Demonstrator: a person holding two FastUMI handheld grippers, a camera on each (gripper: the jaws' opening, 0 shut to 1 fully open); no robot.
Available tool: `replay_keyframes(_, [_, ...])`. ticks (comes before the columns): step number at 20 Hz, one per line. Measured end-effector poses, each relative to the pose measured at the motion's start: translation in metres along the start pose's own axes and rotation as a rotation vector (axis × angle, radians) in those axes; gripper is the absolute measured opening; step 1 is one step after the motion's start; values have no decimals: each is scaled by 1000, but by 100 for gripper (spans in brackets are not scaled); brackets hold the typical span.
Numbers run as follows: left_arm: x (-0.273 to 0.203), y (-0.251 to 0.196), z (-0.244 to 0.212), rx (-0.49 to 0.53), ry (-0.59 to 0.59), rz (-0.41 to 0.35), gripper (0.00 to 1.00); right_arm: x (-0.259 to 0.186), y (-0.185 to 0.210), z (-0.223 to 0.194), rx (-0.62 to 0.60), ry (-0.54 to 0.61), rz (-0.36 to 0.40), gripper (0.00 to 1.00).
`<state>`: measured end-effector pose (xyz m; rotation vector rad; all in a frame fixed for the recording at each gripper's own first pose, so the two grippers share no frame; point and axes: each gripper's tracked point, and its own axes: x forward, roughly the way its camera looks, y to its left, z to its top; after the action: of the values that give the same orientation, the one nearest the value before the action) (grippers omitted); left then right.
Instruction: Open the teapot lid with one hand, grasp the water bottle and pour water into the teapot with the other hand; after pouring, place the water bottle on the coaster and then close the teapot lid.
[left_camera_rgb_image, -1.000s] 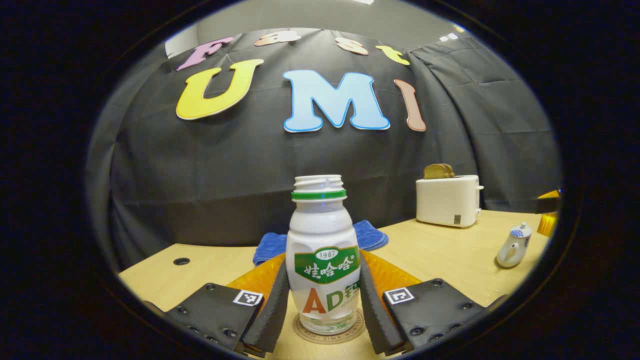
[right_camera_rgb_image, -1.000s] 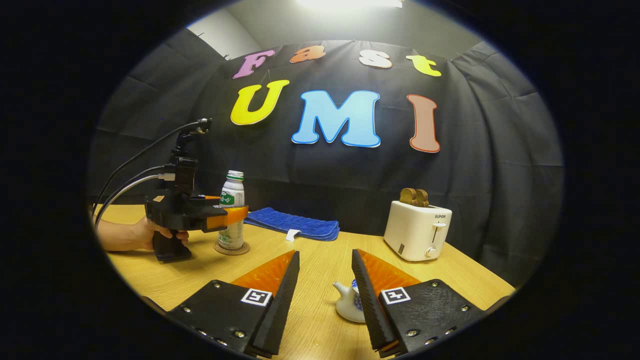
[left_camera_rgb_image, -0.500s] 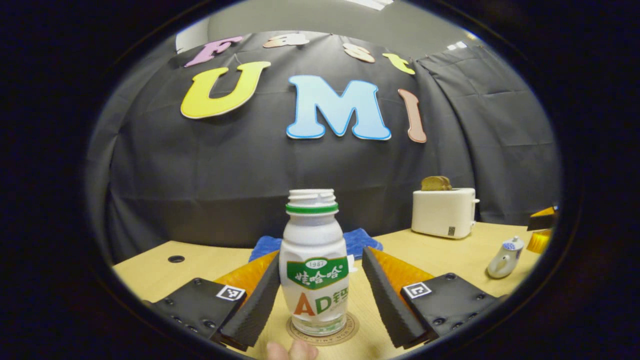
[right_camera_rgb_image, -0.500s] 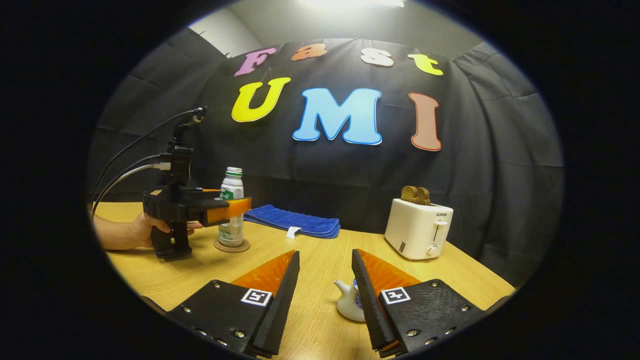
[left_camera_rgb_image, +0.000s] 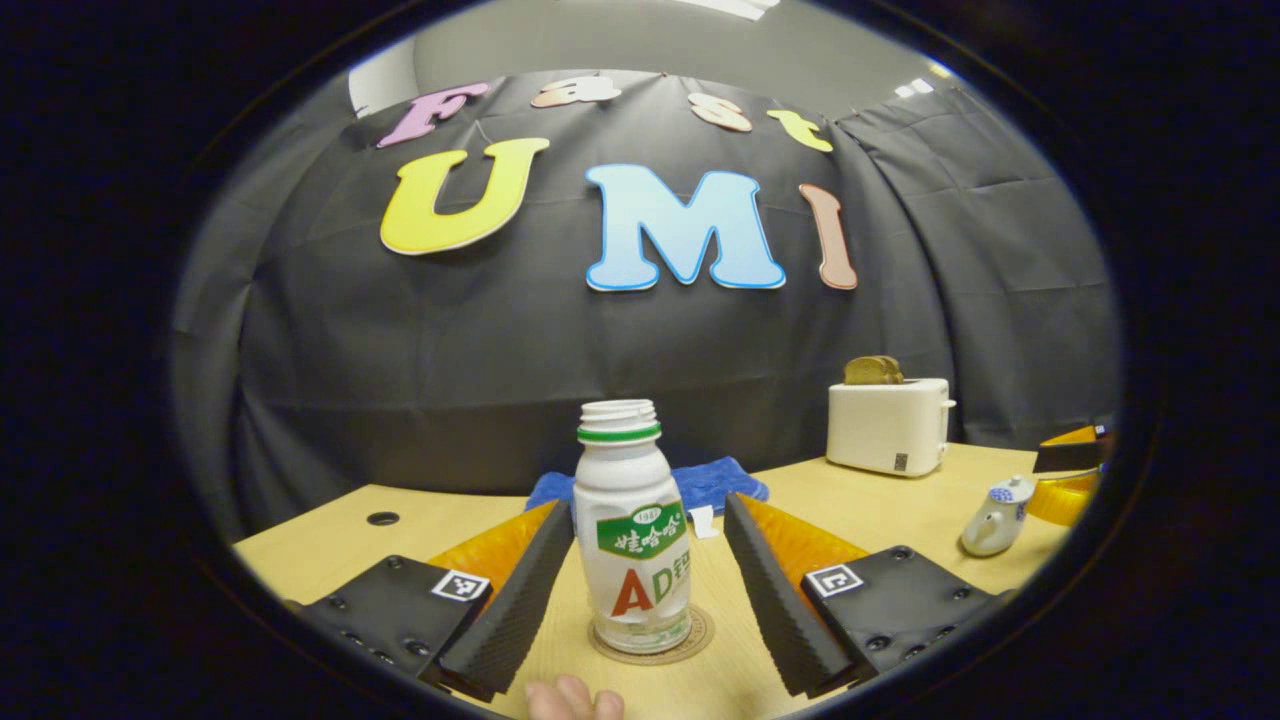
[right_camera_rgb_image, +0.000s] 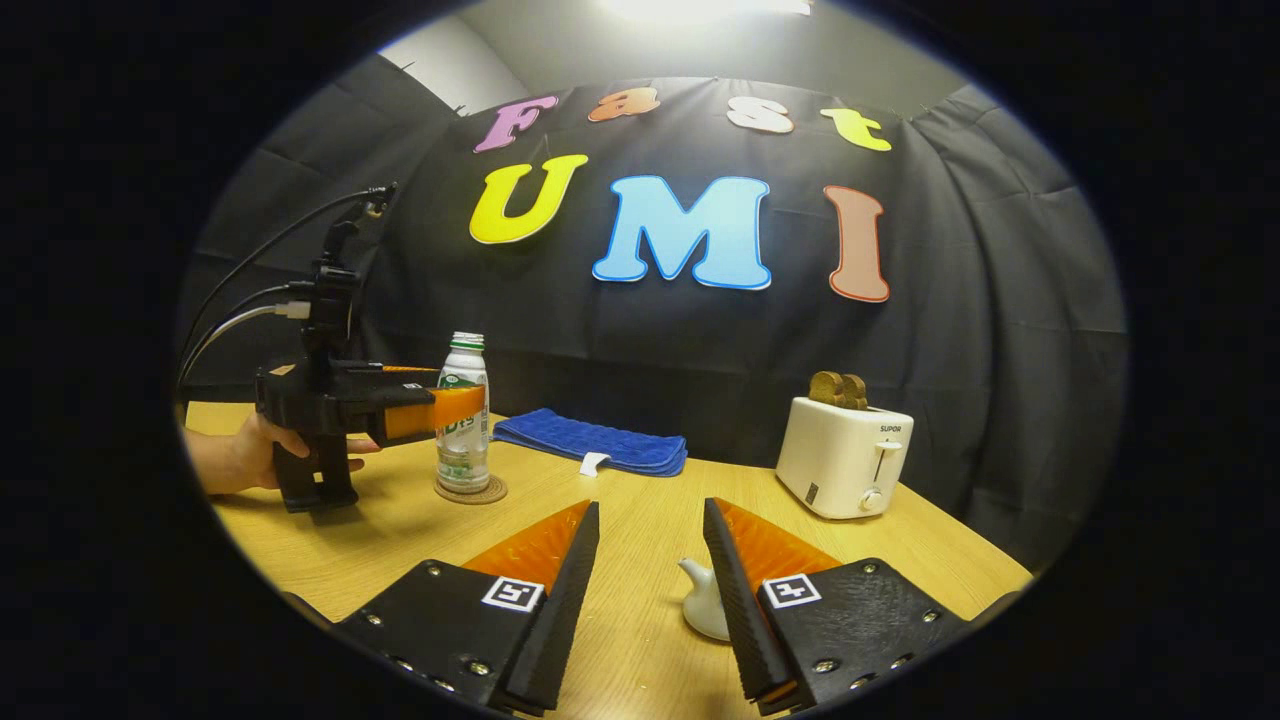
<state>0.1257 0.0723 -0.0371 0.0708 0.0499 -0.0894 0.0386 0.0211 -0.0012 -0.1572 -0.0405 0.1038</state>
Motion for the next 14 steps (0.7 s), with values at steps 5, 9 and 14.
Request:
replay_keyframes(5, [-71,-18,10,-43,2,-1,100,-14,30,11,-11,-6,39,65])
replay_keyframes(9, [-140,-73,-8,-83,40,3,100,-56,50,7,17,17,-54,65])
replay_keyframes(14, [-175,-84,-18,-66,29,89,100,-79,58,-9,55,37,-121,73])
